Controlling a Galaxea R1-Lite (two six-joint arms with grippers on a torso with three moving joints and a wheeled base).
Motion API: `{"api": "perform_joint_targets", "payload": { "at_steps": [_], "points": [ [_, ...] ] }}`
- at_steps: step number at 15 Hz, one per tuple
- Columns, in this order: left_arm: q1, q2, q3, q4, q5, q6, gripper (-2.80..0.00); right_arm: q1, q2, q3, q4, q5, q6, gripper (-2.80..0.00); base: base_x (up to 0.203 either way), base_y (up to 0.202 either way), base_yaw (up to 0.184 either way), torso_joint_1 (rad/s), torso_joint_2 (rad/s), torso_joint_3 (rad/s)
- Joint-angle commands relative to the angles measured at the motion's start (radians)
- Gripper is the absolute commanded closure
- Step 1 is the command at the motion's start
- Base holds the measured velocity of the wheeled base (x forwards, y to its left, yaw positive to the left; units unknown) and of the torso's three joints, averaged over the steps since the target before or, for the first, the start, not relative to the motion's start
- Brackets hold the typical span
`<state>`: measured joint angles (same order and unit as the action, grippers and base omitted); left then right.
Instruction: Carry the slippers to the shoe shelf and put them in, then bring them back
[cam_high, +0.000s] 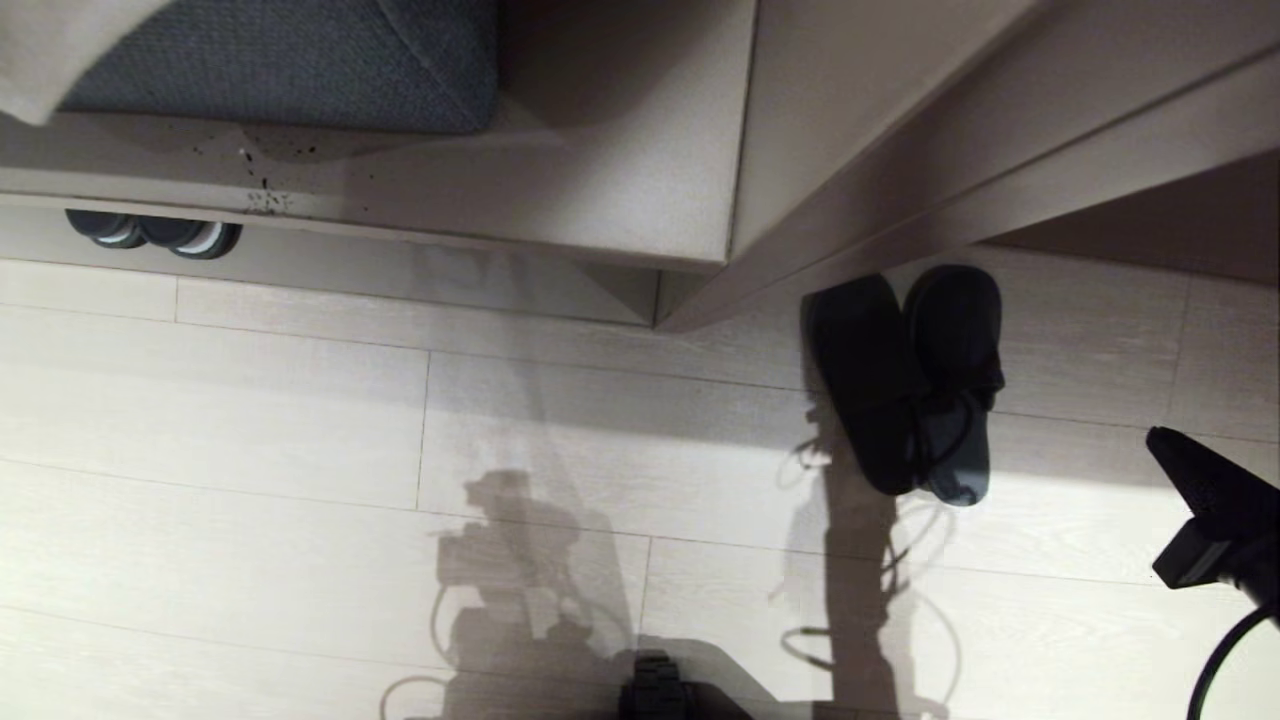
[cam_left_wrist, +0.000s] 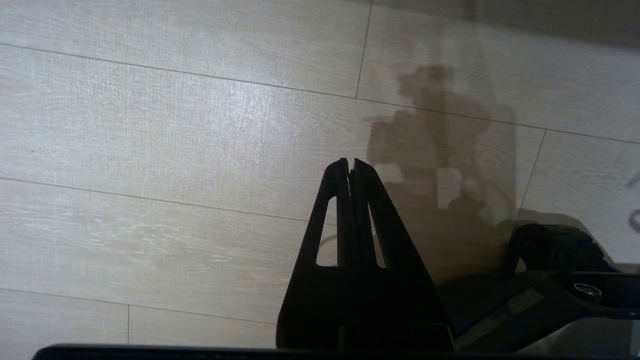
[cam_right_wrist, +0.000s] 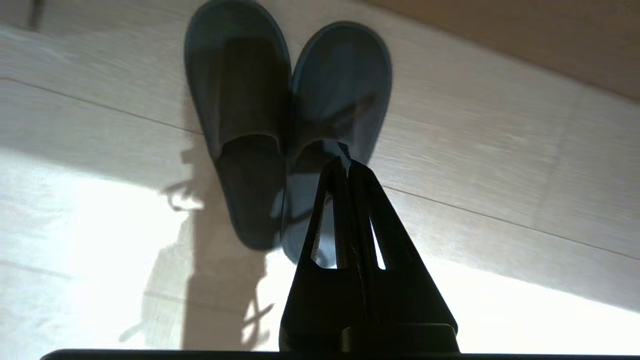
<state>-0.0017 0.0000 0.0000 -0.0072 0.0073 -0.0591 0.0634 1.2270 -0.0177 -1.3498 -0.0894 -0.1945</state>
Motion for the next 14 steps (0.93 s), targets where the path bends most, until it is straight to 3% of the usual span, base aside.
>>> {"api": "perform_joint_targets", "payload": {
  "at_steps": [1,10,14],
  "points": [
    [0.000,0.000,0.000,0.000,0.000,-0.001,0.00,0.000,-0.172,0.000,0.124,0.000,0.001,0.00,0.000,0.000,0.000,0.000,0.00,0.000],
    [0.000,0.000,0.000,0.001,0.000,-0.002,0.00,-0.008,-0.785,-0.049,0.663,0.004,0.015,0.00,0.000,0.000,0.000,0.000,0.00,0.000],
    [0.000,0.000,0.000,0.000,0.000,-0.004,0.00,-0.037,-0.980,0.011,0.878,0.009,0.049,0.00,0.000,0.000,0.000,0.000,0.00,0.000]
  ]
}}
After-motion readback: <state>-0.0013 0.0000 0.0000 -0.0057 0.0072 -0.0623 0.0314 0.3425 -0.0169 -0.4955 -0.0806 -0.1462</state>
